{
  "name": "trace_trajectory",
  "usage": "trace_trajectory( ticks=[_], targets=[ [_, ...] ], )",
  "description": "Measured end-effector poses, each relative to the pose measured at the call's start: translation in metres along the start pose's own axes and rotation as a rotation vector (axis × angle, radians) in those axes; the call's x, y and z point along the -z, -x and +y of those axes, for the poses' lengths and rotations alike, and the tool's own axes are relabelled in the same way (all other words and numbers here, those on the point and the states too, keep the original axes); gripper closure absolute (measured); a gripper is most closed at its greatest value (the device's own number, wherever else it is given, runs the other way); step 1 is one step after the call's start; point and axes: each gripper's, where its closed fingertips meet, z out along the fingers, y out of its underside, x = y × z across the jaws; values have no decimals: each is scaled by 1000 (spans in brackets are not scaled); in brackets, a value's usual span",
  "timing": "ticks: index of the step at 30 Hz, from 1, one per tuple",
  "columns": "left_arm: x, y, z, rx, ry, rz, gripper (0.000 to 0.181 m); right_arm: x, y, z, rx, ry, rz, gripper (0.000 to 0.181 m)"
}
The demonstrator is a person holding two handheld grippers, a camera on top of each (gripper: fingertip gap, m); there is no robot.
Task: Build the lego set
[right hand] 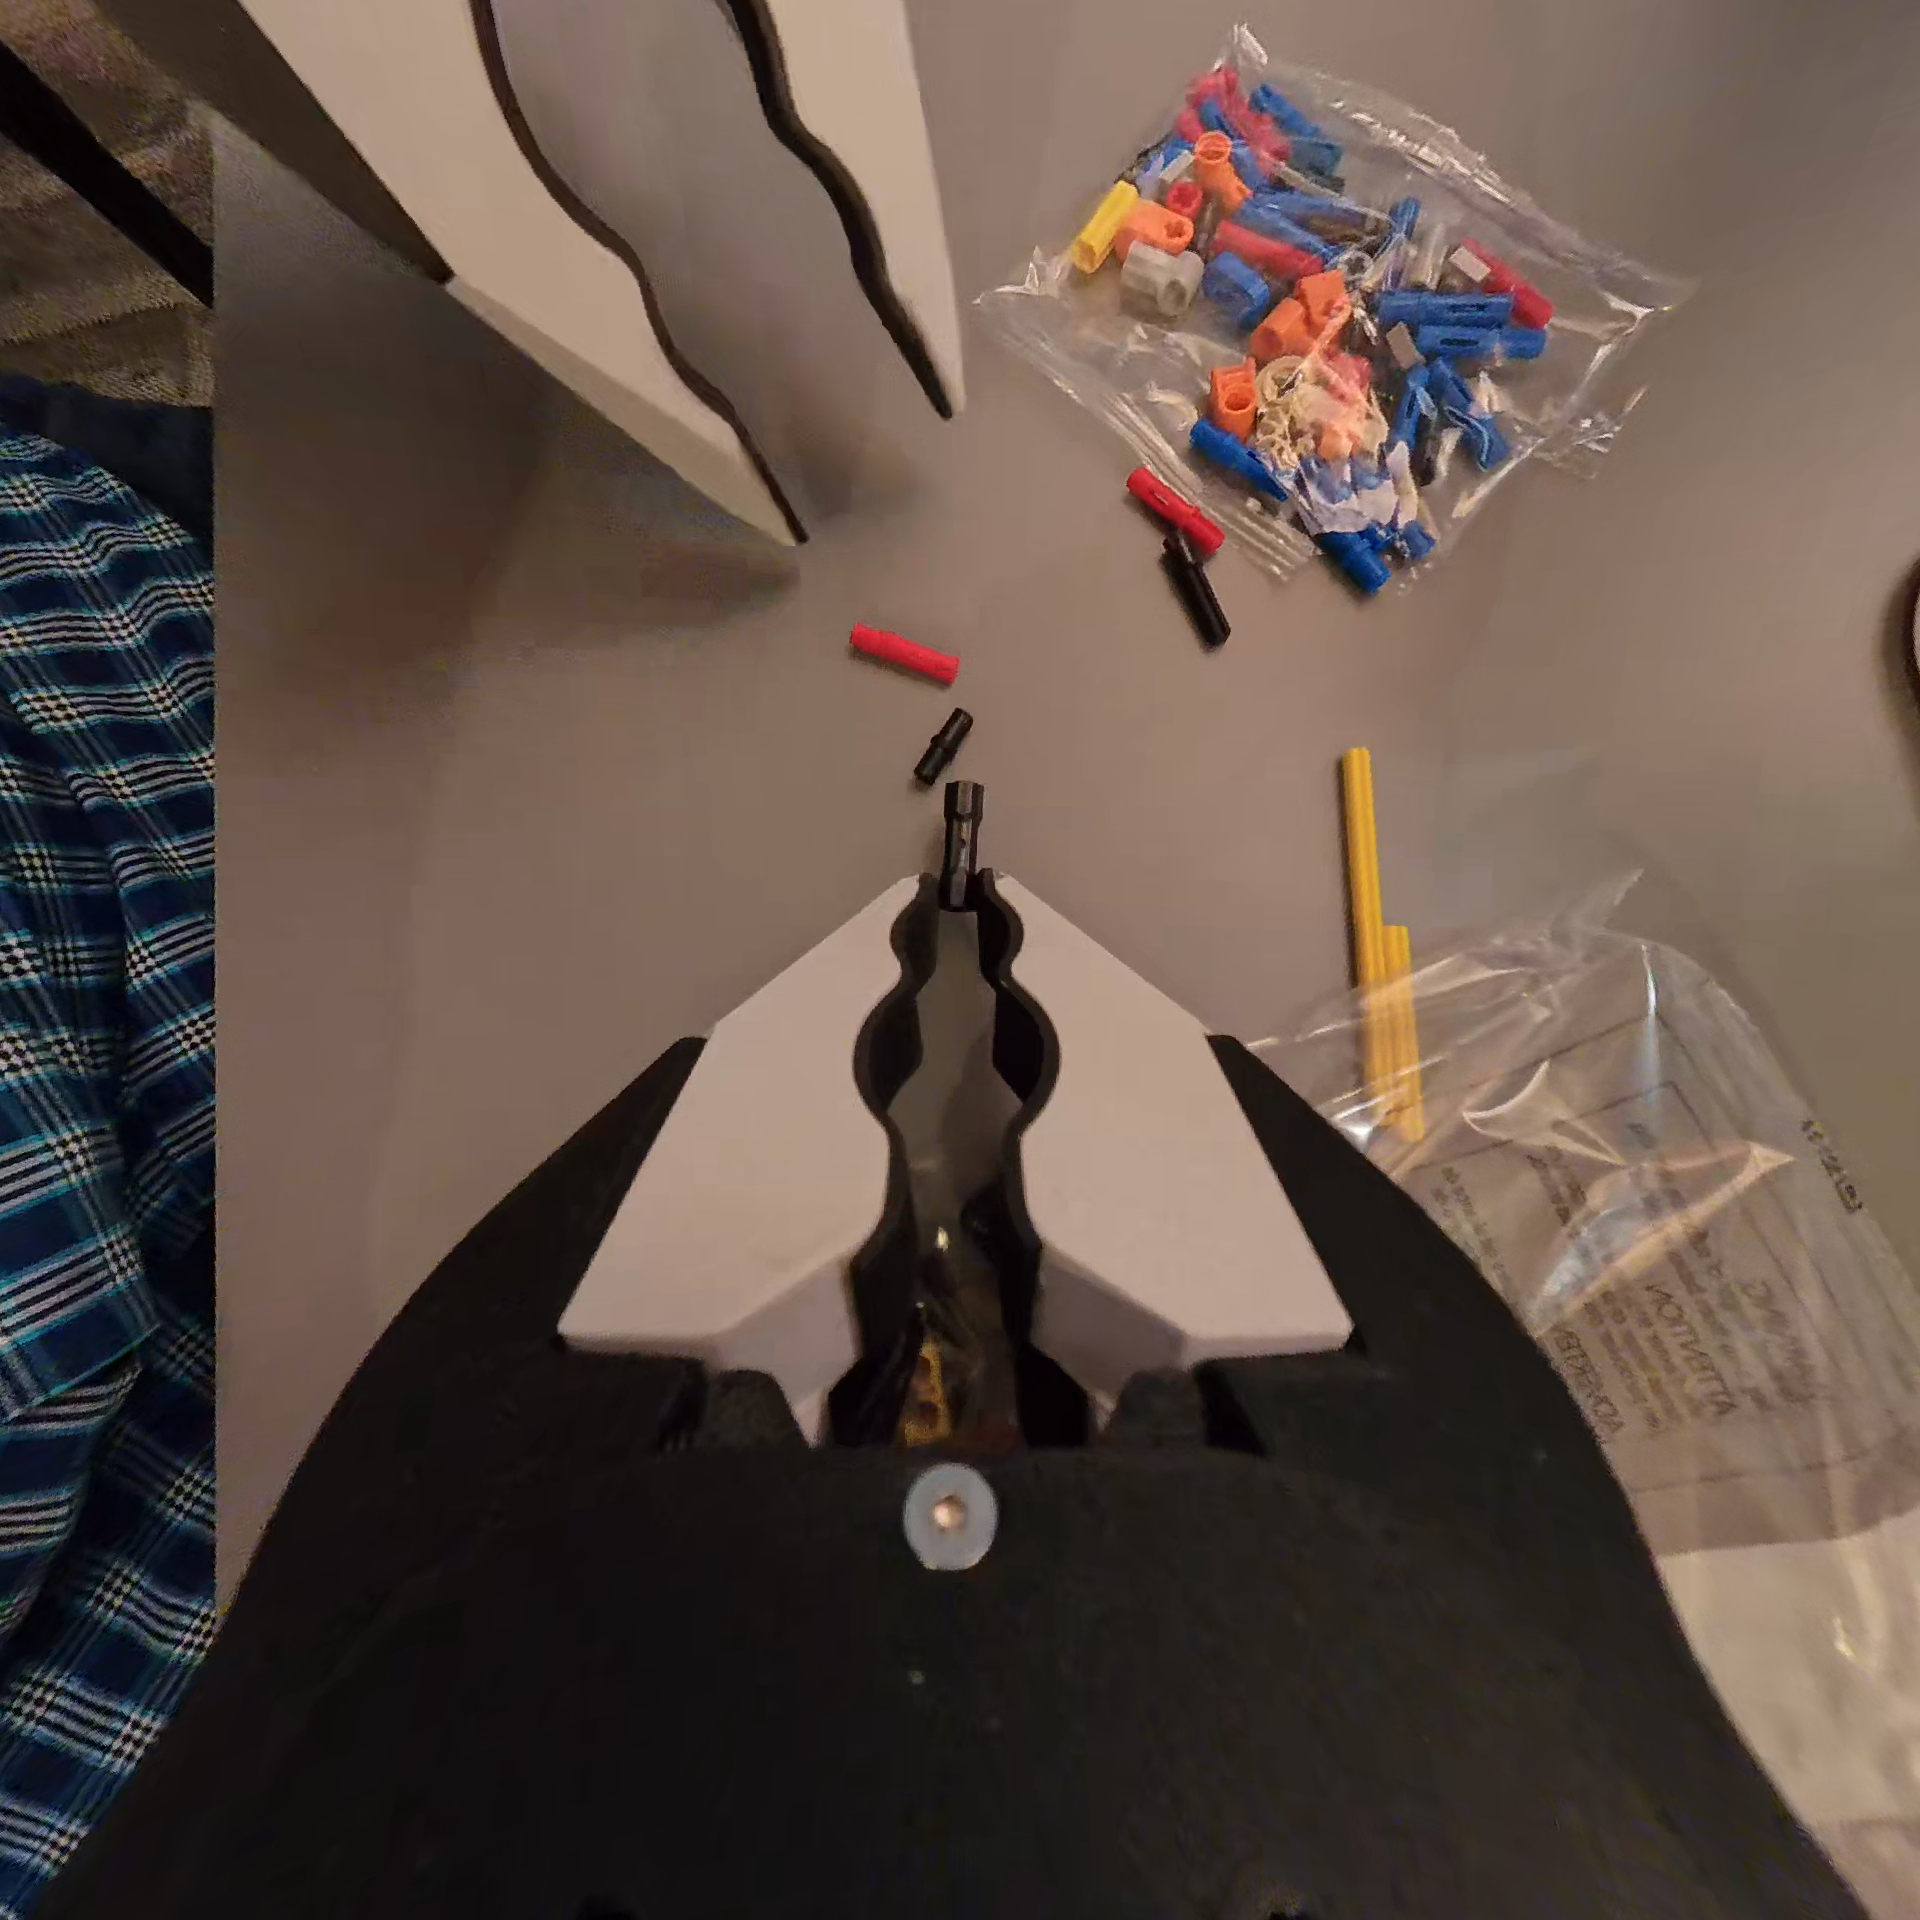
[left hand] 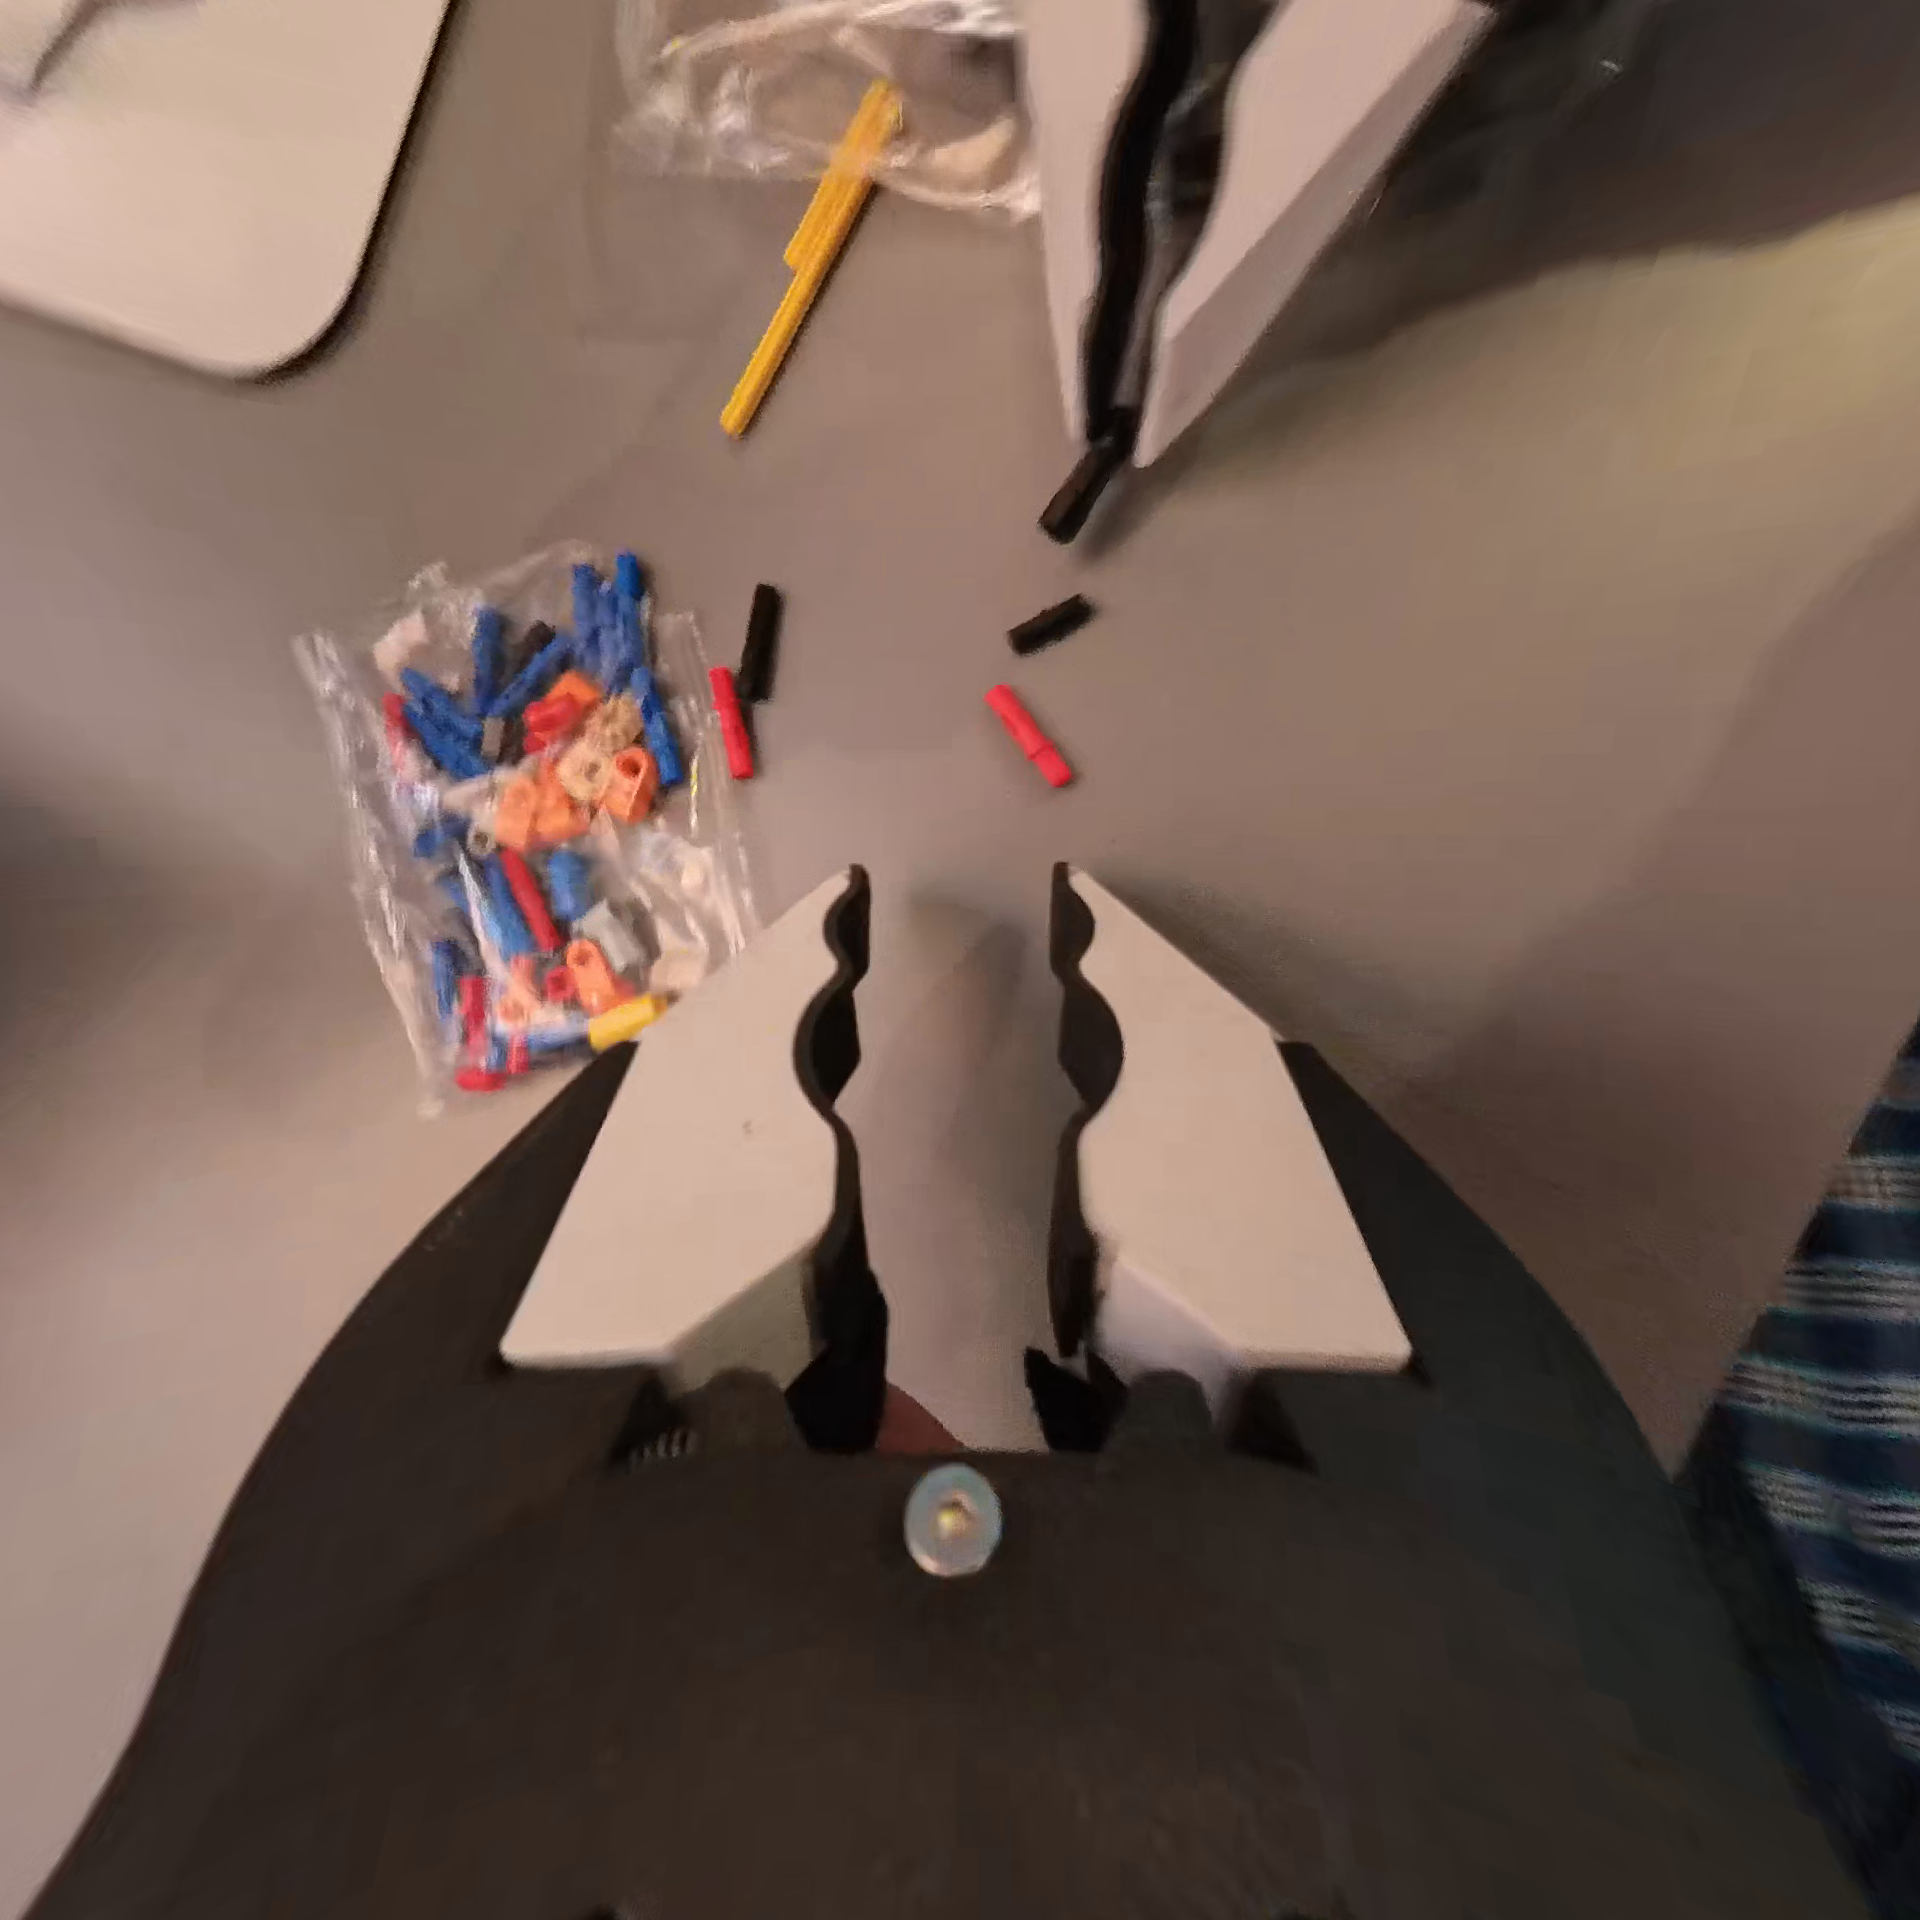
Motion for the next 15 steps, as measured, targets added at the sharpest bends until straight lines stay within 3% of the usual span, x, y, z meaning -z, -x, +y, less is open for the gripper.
trace_trajectory(
  ticks=[3,7,15],
  targets=[
    [-1,2,-12,-241,-7,-38,156,0,2,1,4,4,-3,177],
    [-2,-1,-30,-494,-53,29,160,2,3,0,2,-8,-6,177],
    [-16,-10,-35,-996,-48,62,160,6,6,1,10,-20,-12,177]
  ],
)
